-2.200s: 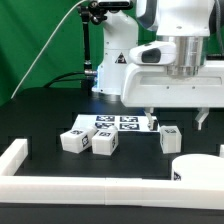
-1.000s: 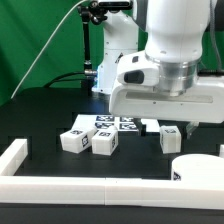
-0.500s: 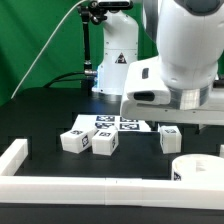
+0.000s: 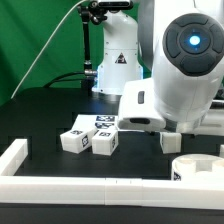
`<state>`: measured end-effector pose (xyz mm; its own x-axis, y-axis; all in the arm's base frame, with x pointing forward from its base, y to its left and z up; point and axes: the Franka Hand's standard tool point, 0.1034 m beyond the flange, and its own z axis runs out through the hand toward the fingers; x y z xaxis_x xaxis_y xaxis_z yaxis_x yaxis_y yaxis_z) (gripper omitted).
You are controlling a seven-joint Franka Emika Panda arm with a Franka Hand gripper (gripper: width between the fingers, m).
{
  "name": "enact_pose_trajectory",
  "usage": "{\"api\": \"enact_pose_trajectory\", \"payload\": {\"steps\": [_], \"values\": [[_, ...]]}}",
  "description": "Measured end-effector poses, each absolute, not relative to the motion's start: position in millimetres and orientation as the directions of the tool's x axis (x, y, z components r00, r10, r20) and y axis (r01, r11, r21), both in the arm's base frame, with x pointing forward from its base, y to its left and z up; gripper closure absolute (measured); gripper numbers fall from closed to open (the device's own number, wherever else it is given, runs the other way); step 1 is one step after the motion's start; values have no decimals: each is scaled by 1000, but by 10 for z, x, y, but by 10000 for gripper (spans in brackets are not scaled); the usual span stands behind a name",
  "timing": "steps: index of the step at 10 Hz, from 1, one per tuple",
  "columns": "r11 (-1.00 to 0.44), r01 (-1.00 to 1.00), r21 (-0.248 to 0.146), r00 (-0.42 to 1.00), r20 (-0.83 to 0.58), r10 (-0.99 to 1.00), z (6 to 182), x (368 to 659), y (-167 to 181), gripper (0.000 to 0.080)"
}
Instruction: Assemble stool
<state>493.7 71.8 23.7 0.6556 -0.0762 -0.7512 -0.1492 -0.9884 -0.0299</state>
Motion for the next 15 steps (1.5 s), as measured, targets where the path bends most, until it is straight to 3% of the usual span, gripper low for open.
{"api": "enact_pose_trajectory", "payload": {"steps": [7, 9, 10, 11, 13, 15], "values": [[-988, -149, -24, 673, -734, -84, 64, 4809, 737, 151], [-989, -149, -24, 673, -735, -84, 62, 4807, 740, 402], [-989, -149, -24, 674, -734, -84, 63, 4809, 740, 402], [-989, -149, -24, 674, -734, -84, 62, 4811, 737, 475], [-989, -148, -26, 675, -734, -82, 86, 4837, 716, 475], [-989, -143, -26, 659, -748, -76, 314, 4959, 675, 475]]}}
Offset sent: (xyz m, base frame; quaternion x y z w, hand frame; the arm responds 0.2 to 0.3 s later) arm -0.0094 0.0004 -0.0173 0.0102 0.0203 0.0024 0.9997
